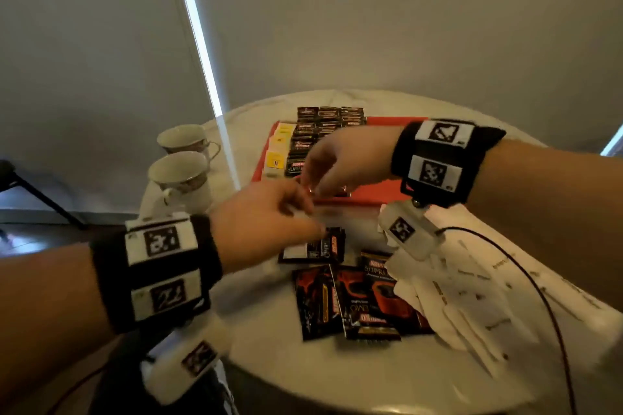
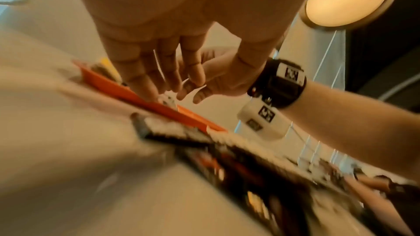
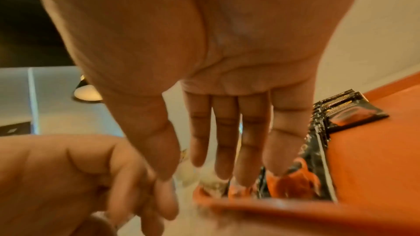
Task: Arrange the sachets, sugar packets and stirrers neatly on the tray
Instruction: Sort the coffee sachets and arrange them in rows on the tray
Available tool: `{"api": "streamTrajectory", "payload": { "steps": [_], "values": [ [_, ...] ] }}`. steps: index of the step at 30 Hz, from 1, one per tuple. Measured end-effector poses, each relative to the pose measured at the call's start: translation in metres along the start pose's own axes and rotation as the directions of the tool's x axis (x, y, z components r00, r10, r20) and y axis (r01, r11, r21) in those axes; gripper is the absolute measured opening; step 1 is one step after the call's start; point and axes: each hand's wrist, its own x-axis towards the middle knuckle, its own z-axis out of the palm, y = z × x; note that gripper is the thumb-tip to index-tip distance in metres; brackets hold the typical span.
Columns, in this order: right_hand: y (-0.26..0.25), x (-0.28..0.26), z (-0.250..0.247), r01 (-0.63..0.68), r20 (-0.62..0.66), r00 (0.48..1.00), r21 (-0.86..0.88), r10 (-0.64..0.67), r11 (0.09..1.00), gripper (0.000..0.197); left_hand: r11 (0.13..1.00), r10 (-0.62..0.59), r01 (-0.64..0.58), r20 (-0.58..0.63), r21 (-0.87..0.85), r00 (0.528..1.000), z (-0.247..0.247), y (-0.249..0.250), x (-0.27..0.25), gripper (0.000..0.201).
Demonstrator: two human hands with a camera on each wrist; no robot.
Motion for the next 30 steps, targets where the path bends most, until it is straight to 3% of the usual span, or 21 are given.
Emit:
{"api": "streamTrajectory", "payload": {
  "steps": [3,6,8,11,16,21,25,30],
  "values": [
    [-0.003,-0.025,0.014,-0.018,0.181,0.983,-0.072,0.031,0.997,0.046,0.983,-0.042,0.019,0.122,0.18,0.992,0.007,-0.003,-0.02,0.077],
    [-0.003,-0.047,0.019,-0.017,0.266,0.963,-0.114,0.047,0.993,0.072,0.992,-0.004,-0.016,0.16,0.127,0.987,0.017,-0.007,-0.021,0.123],
    [-0.003,-0.062,0.023,-0.015,0.303,0.95,-0.201,0.076,0.979,0.088,0.988,-0.012,-0.016,0.178,0.152,0.984,0.024,-0.007,-0.019,0.136],
    [-0.003,-0.077,0.034,-0.001,0.326,0.939,-0.31,0.107,0.951,0.101,0.933,-0.093,0.03,0.159,0.36,0.983,0.033,-0.003,-0.016,0.147],
    [-0.012,-0.072,0.043,0.008,0.224,0.971,-0.369,0.08,0.929,0.11,0.912,-0.137,0.103,0.06,0.397,0.989,0.032,-0.001,-0.008,0.122],
    [-0.023,-0.054,0.046,0.037,0.17,0.985,-0.388,0.032,0.921,0.1,0.915,-0.241,0.212,0.042,0.345,0.97,0.026,0.004,-0.004,0.099],
    [-0.027,-0.045,0.045,0.024,0.141,0.989,-0.399,0.036,0.917,0.089,0.921,-0.273,0.247,0.045,0.3,0.961,0.018,0.005,0.0,0.056],
    [-0.02,-0.04,0.047,0.003,0.156,0.987,-0.269,0.04,0.963,0.075,0.956,-0.282,0.271,0.092,0.115,0.955,0.014,-0.001,0.002,0.05]
  ]
}}
